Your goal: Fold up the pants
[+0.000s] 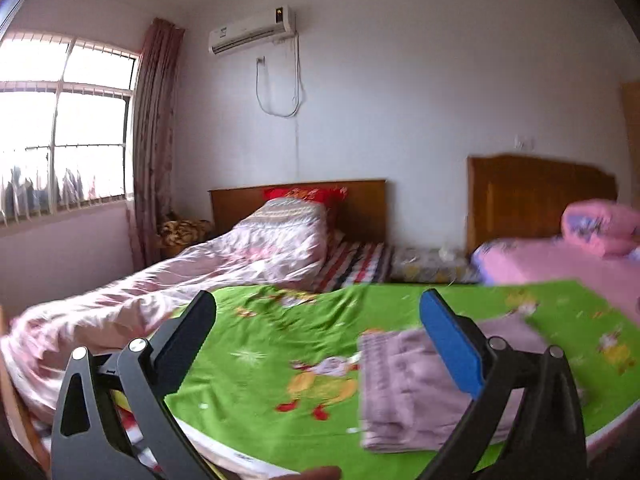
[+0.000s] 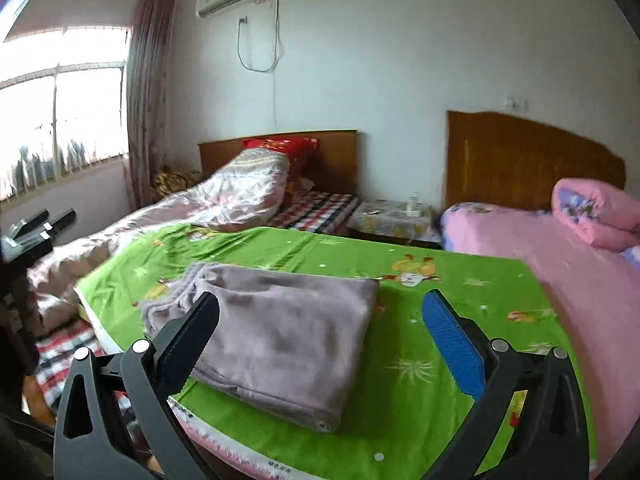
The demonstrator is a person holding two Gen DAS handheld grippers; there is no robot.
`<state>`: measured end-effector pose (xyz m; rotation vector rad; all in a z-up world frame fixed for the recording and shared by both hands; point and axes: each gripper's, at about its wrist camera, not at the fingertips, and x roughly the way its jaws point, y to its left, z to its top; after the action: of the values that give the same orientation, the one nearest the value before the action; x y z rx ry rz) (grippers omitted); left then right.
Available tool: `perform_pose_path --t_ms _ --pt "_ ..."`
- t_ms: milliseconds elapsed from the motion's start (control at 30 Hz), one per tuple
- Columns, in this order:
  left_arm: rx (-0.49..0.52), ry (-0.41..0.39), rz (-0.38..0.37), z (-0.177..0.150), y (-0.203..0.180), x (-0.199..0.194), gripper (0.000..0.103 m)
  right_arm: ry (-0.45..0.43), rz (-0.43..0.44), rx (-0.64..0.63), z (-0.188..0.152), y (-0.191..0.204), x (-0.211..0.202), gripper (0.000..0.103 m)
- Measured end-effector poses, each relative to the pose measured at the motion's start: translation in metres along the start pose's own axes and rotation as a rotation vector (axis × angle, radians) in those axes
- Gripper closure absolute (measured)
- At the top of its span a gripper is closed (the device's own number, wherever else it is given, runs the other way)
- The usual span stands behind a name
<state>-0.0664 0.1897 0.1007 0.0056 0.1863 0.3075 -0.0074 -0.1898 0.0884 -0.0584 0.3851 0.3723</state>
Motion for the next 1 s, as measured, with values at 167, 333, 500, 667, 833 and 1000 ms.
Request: perform_pose_path --t_ms 167,333,500,667,833,1000 --pt "-0.036 0.197 -0.069 -0.034 -0.029 0.018 0.002 0.180 0.041 -0.066 -0.041 0.033 0.015 0.005" --pt "0.098 0.384 -0.068 -0.089 -0.068 0.034 0.002 0.284 0.085 -0.103 -0.085 0.048 0.014 0.005" --pt "0.100 0.426 -0.101 -0.112 -0.077 0.030 0.002 0.204 0.038 -0.049 -0.079 0.037 0.001 0.005" --pt "0.128 0.391 -0.109 -0.105 -0.085 0.022 0.002 0.162 0.007 -0.005 -0.076 0.031 0.002 0.005" --pt "0.155 0.375 -0.126 -0.103 -0.090 0.018 0.002 0.141 0.001 -0.013 -0.074 0.034 0.002 0.005" --pt "0.156 0.370 -0.131 -0.102 -0.090 0.016 0.002 0.138 0.000 -0.023 -0.074 0.037 0.001 0.005"
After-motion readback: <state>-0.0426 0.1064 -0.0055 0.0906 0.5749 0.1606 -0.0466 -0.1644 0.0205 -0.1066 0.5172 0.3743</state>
